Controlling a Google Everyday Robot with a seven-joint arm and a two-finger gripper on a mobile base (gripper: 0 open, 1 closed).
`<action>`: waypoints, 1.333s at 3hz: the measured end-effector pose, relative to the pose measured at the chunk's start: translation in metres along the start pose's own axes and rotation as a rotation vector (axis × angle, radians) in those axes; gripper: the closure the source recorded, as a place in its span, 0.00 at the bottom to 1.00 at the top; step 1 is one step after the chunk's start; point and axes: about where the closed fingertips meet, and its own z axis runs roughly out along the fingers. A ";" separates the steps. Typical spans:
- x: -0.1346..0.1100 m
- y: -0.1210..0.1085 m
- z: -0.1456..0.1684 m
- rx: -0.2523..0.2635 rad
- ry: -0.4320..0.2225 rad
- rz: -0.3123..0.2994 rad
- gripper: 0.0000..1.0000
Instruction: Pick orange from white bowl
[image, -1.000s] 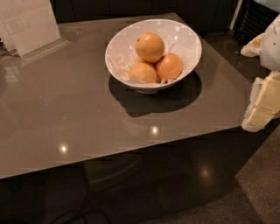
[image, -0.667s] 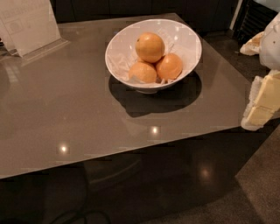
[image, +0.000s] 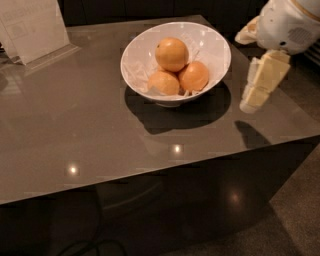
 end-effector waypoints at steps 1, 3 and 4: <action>-0.034 -0.036 0.029 -0.055 -0.068 -0.056 0.00; -0.041 -0.054 0.035 -0.031 -0.112 -0.058 0.00; -0.056 -0.077 0.055 -0.058 -0.155 -0.097 0.00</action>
Offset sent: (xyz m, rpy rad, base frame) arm 0.0379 0.0289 -0.0058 0.0456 0.0201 0.0715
